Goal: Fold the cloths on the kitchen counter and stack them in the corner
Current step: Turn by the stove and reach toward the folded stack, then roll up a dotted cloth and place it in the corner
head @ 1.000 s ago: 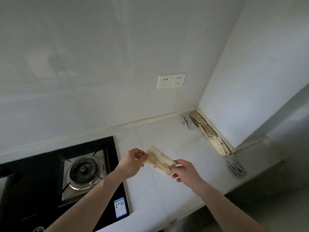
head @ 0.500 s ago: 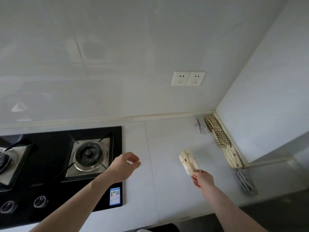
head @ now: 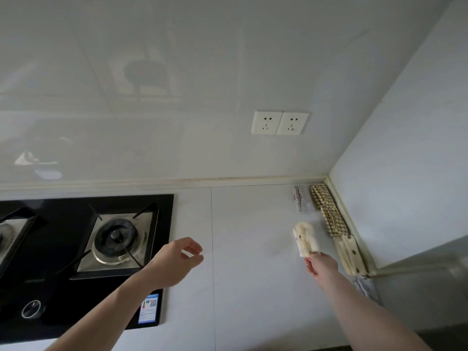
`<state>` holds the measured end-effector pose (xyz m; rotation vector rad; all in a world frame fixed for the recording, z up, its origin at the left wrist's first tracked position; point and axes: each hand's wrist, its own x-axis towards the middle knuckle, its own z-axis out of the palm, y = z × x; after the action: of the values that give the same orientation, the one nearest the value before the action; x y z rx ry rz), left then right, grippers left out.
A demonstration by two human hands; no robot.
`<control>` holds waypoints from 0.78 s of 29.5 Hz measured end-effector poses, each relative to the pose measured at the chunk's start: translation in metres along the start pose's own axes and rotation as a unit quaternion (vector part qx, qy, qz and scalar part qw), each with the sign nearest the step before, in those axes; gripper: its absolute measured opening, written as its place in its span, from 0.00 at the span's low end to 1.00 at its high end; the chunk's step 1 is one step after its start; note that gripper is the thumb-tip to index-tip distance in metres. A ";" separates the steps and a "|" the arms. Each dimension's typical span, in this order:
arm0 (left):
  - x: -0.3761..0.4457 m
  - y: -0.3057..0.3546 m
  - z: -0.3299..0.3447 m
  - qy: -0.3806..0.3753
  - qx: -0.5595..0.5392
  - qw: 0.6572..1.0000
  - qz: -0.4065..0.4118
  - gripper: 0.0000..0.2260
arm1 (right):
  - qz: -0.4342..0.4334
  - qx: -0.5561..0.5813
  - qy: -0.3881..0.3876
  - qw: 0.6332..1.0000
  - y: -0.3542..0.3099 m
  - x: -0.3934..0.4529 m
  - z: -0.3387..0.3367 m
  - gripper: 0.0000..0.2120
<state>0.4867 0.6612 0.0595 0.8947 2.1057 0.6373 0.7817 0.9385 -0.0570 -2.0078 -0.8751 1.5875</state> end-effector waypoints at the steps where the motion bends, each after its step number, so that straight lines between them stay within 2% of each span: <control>1: 0.001 0.004 0.003 -0.001 -0.004 1.000 -0.003 0.05 | 0.000 0.011 0.001 1.000 -0.005 0.006 0.000 0.07; 6: 0.006 0.023 0.007 -0.003 -0.017 1.000 0.006 0.05 | 0.012 0.028 0.001 1.000 -0.022 0.035 -0.001 0.10; 14: 0.012 0.038 0.002 0.008 -0.021 1.000 0.004 0.05 | 0.010 0.001 0.015 1.000 -0.045 0.080 0.004 0.04; 21: 0.013 0.026 0.006 0.010 -0.027 1.000 -0.013 0.05 | -0.007 -0.047 0.037 0.998 -0.050 0.094 0.009 0.10; 23: 0.011 0.021 0.005 0.011 -0.024 1.000 -0.015 0.05 | -0.026 -0.070 0.061 0.995 -0.049 0.090 0.012 0.19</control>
<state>0.4938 0.6840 0.0653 0.8307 2.1109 0.6827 0.7729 1.0358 -0.0890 -2.1342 -1.0057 1.3948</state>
